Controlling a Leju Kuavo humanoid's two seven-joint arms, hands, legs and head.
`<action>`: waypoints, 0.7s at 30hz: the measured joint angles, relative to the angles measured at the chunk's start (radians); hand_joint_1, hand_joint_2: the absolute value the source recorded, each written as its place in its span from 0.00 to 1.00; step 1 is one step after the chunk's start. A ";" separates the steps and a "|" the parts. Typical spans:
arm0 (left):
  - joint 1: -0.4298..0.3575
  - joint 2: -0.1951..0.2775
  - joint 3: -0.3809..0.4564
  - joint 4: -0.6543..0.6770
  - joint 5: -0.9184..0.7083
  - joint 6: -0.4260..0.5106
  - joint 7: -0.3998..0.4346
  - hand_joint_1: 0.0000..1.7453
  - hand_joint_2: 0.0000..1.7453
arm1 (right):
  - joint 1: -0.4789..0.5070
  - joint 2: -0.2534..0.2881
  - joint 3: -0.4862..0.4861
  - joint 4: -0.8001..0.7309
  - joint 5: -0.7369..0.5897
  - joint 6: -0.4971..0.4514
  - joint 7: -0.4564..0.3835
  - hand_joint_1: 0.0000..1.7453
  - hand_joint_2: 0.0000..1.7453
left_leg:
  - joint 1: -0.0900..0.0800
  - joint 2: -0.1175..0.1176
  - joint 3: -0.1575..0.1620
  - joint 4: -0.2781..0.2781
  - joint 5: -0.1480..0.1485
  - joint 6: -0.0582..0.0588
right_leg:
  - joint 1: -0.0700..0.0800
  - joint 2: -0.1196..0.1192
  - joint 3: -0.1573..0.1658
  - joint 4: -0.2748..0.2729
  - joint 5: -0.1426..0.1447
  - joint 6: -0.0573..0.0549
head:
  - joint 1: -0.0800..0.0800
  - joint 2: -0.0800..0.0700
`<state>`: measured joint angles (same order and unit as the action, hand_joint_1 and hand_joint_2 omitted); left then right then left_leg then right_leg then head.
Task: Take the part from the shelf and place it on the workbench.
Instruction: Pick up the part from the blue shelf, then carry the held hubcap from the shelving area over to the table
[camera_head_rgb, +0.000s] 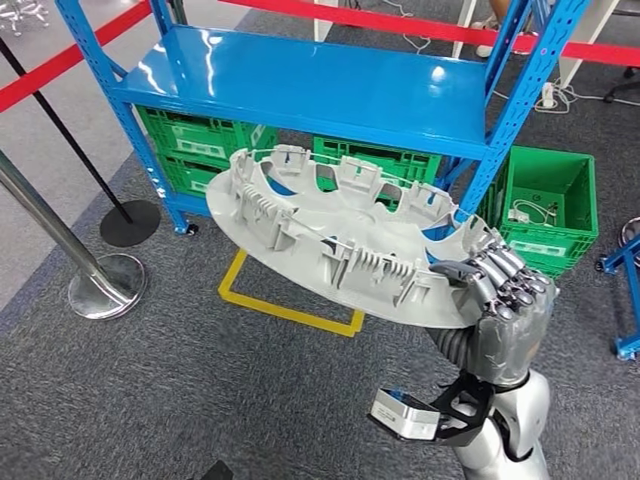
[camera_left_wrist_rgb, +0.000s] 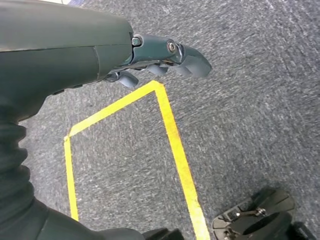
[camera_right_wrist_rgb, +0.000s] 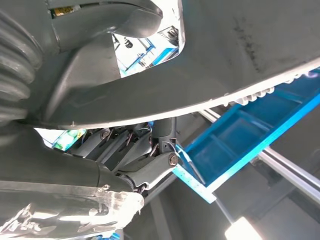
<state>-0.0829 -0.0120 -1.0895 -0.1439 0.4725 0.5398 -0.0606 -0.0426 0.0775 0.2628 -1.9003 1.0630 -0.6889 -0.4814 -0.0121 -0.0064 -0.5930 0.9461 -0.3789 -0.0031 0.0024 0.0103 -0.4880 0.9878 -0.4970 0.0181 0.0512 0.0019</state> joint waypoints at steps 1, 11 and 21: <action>-0.001 0.000 0.000 0.000 0.000 0.000 0.001 0.00 1.00 | -0.001 0.001 0.000 0.000 0.003 0.000 0.000 1.00 1.00 | 0.001 -0.003 -0.004 0.001 0.007 -0.006 | 0.001 0.000 0.009 -0.017 -0.004 0.000 | 0.000 0.000; -0.008 0.005 0.000 0.001 0.010 0.000 0.006 0.00 1.00 | -0.003 0.013 0.000 0.005 0.026 0.000 -0.003 1.00 1.00 | 0.019 0.007 -0.072 0.238 -0.105 -0.056 | -0.012 -0.072 -0.033 -0.010 0.026 -0.019 | 0.001 0.000; 0.001 0.003 0.000 0.002 0.015 -0.005 0.013 0.00 1.00 | -0.007 0.020 -0.001 0.005 0.038 0.000 -0.002 1.00 1.00 | 0.017 0.005 0.020 0.025 -0.041 0.000 | -0.010 -0.032 -0.101 0.129 -0.062 0.023 | 0.002 0.000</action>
<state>-0.0818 -0.0089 -1.0899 -0.1424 0.4872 0.5350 -0.0478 -0.0494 0.0977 0.2621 -1.8953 1.1007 -0.6889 -0.4830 0.0051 -0.0012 -0.5730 0.9706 -0.4204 -0.0027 -0.0077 -0.0216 -0.5893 1.1165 -0.5592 0.0412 0.0529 0.0019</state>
